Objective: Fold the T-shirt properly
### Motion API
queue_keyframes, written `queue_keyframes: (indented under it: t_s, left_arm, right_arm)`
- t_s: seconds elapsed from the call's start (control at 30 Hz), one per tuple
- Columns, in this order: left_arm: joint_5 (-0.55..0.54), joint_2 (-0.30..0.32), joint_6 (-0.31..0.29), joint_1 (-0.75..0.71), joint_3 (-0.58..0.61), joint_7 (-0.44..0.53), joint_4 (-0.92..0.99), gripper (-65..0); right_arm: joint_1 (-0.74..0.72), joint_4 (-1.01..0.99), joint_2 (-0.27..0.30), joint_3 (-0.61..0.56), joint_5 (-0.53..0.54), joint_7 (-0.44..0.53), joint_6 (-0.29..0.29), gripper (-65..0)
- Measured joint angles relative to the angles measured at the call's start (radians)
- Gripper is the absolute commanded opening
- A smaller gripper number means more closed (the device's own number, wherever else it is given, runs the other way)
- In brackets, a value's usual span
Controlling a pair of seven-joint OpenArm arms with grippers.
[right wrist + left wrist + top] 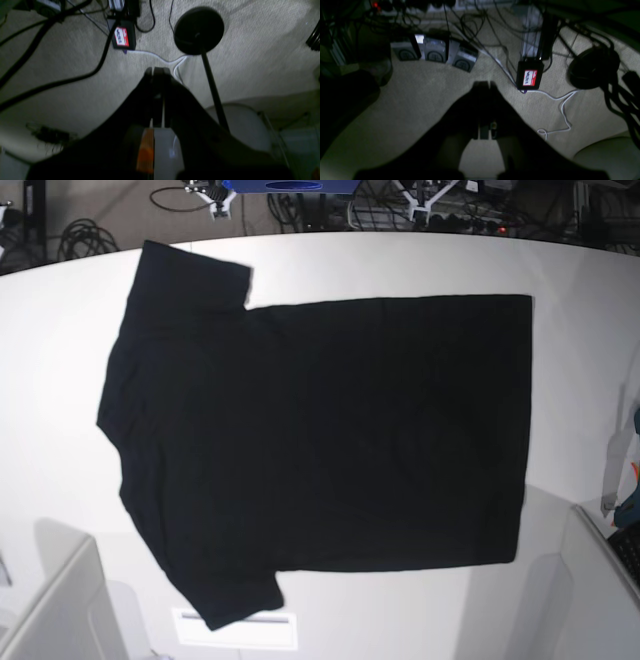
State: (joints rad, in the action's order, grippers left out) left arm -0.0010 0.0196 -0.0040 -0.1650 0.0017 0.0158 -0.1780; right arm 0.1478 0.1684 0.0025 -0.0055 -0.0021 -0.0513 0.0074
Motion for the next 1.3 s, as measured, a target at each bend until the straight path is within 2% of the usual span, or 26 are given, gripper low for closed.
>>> queue_keyframes:
  t_s: [0.9, 0.97, 1.03, 1.3]
  left_arm:
    - [0.000, 0.001, 0.000, -0.024, 0.000, 0.003, 0.002, -65.0]
    - [0.000, 0.001, 0.000, -0.026, 0.000, 0.022, 0.002, -65.0]
    - [0.000, 0.000, 0.000, -0.036, 0.000, 0.084, 0.000, -65.0]
    - [0.000, 0.000, 0.000, -0.046, -0.001, 0.089, 0.001, -65.0]
  right_arm:
    - [0.016, 0.000, 0.000, 0.000, -0.002, -0.001, 0.000, -65.0]
    - [0.016, 0.000, 0.000, 0.000, -0.002, 0.000, 0.000, -65.0]
    - [0.016, 0.000, 0.000, 0.000, -0.002, 0.000, 0.000, -65.0]
    - [0.016, 0.000, 0.000, 0.004, -0.002, 0.002, 0.000, -65.0]
